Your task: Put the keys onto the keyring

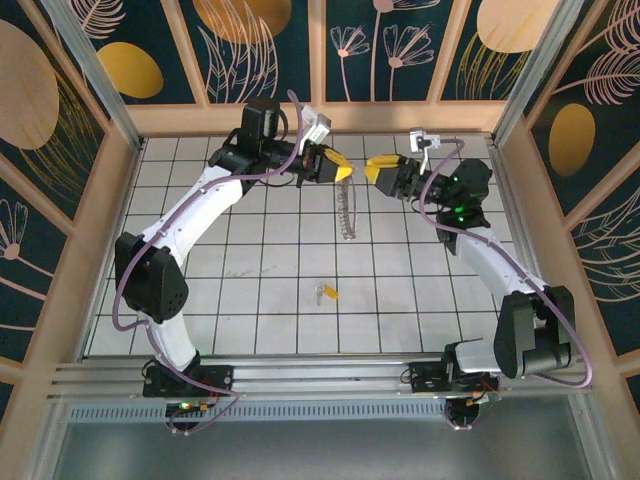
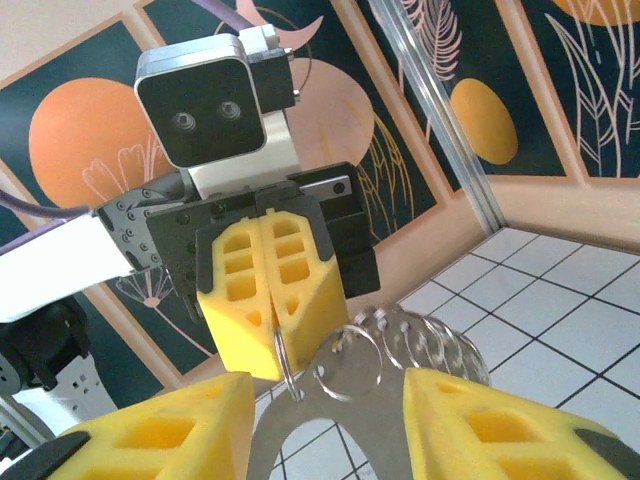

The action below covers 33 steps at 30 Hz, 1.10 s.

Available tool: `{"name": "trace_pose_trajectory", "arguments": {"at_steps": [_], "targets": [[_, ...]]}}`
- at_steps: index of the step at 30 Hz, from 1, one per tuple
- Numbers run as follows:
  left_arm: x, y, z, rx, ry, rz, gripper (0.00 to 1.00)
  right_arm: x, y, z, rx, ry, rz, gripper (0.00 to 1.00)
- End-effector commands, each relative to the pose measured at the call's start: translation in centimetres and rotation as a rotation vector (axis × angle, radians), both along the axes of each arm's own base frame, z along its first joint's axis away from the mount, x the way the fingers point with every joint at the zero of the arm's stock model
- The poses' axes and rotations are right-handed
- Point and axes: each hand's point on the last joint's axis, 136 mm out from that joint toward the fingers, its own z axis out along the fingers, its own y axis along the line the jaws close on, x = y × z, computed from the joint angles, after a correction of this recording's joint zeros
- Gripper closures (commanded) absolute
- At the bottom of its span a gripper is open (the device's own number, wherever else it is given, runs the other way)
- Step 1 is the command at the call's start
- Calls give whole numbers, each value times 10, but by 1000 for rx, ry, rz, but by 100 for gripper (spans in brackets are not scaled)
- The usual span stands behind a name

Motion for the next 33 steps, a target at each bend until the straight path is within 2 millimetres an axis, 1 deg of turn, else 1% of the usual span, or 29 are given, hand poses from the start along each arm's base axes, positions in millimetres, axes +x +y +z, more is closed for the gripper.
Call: {"name": "trace_pose_trajectory", "arguments": {"at_steps": [1, 9, 13, 18, 27, 31, 33], "targets": [[-5, 0, 12, -31, -25, -46, 100, -3, 8, 15, 1, -74, 35, 58], [-5, -1, 13, -35, -21, -47, 100, -2, 19, 13, 1, -67, 63, 64], [-5, 0, 13, -35, -22, -47, 100, -5, 20, 13, 1, -71, 68, 71], [-5, -1, 13, -37, -22, -46, 100, -7, 23, 13, -2, -72, 77, 71], [-3, -2, 13, -38, -20, -44, 100, -9, 27, 15, -5, -77, 86, 68], [-3, -2, 14, -41, -22, -45, 100, -9, 27, 14, -7, -74, 85, 77], [-3, -2, 14, -41, -22, -45, 100, -8, 27, 13, -11, -72, 81, 85]]}}
